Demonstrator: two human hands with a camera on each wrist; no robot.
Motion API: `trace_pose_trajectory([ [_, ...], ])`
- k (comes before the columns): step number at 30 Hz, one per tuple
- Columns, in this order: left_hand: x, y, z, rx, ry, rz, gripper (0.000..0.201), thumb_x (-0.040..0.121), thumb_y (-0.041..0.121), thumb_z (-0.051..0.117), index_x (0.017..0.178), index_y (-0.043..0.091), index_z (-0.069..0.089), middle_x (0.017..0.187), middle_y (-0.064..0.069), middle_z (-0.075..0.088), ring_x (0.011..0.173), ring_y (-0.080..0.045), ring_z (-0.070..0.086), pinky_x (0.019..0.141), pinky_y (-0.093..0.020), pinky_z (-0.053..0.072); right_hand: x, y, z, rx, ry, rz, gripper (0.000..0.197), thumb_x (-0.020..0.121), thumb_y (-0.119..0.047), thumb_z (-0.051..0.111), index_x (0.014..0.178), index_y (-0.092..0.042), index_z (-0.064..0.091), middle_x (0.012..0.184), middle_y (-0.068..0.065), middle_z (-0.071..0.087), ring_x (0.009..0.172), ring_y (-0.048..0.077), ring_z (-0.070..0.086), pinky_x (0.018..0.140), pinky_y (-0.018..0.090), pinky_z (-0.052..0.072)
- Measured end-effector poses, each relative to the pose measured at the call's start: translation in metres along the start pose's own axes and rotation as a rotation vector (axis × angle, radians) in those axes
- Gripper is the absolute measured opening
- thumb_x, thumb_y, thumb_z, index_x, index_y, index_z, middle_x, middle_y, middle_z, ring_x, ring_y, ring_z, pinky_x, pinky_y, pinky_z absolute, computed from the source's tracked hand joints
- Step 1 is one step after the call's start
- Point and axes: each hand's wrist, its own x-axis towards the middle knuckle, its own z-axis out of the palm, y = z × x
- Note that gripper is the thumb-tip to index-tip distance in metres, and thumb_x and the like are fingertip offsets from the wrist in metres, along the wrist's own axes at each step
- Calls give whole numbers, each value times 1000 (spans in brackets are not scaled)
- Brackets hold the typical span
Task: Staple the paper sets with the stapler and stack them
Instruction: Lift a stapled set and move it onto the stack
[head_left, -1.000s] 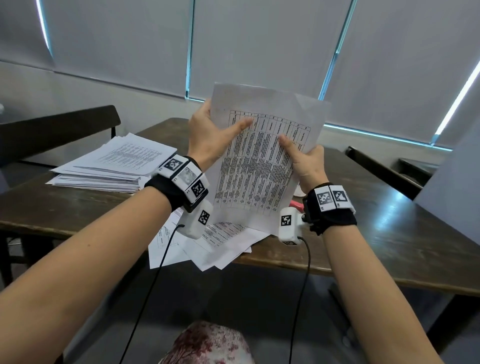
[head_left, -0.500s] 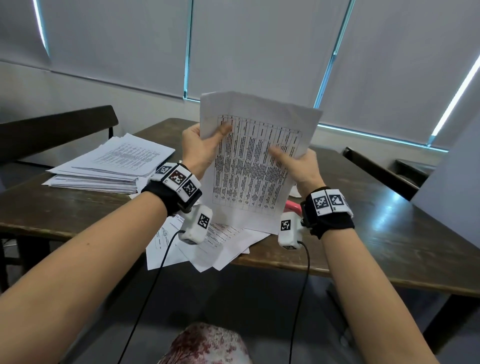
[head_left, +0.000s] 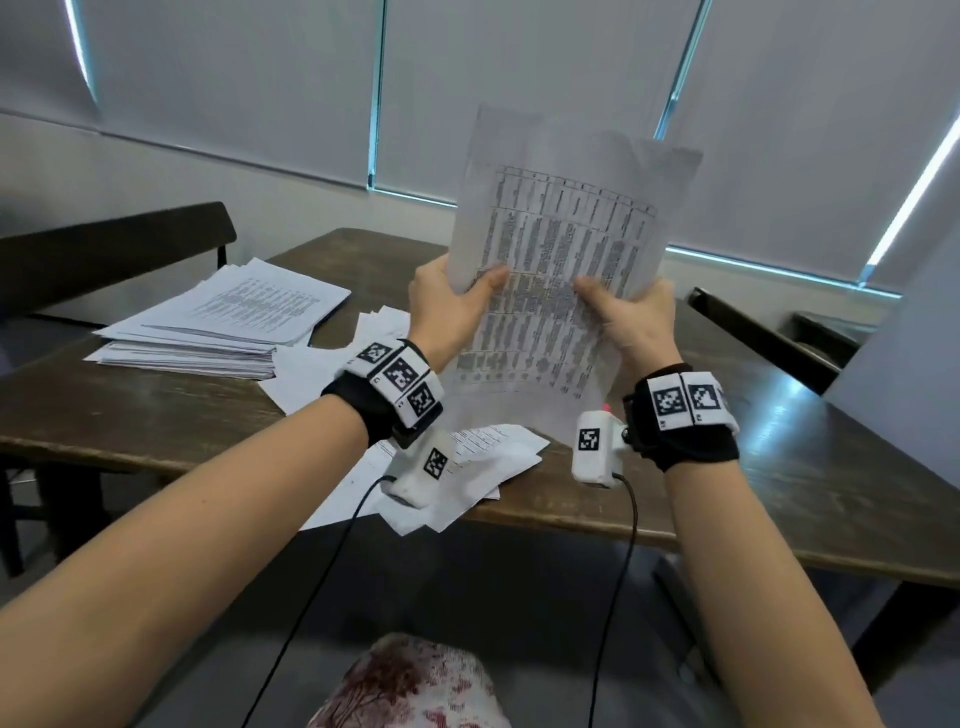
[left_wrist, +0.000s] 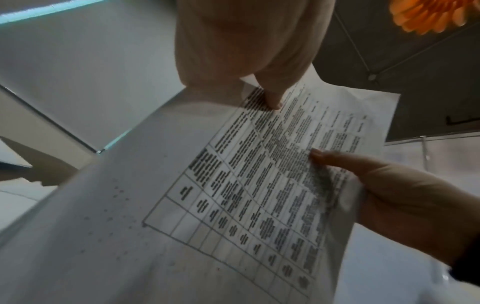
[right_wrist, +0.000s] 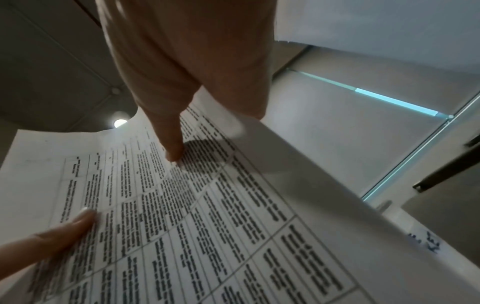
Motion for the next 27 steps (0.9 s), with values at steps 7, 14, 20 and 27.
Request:
trace_pose_trajectory([
  [7, -26, -2, 46, 20, -86, -39, 20, 83, 35, 75, 86, 16, 68, 89, -11, 73, 83, -24, 70, 79, -46, 58, 2, 2, -56, -85, 85, -7, 44, 75, -20, 82, 111, -5, 64, 95, 0, 70, 86, 9, 70, 76, 29, 59],
  [14, -54, -37, 56, 134, -128, -206, 38, 85, 36, 73, 92, -1, 67, 83, -10, 69, 78, -24, 65, 77, -41, 55, -24, 44, -75, -83, 2, 111, 37, 75, -10, 82, 108, -5, 68, 104, 9, 73, 97, 20, 71, 89, 45, 56],
  [20, -58, -25, 65, 136, -77, -197, 30, 87, 33, 71, 67, 15, 57, 62, 4, 55, 58, -13, 51, 57, -27, 43, -24, 45, -80, -49, 35, 48, 38, 73, -18, 84, 106, -5, 69, 106, 12, 72, 100, 22, 70, 88, 48, 56],
  [27, -77, -48, 64, 218, -94, -341, 30, 87, 35, 71, 94, 6, 67, 85, -7, 69, 82, -25, 66, 74, -34, 55, -52, 63, -76, -52, 33, 226, 43, 79, -3, 76, 114, 17, 59, 102, 21, 68, 85, 15, 71, 63, 23, 58],
])
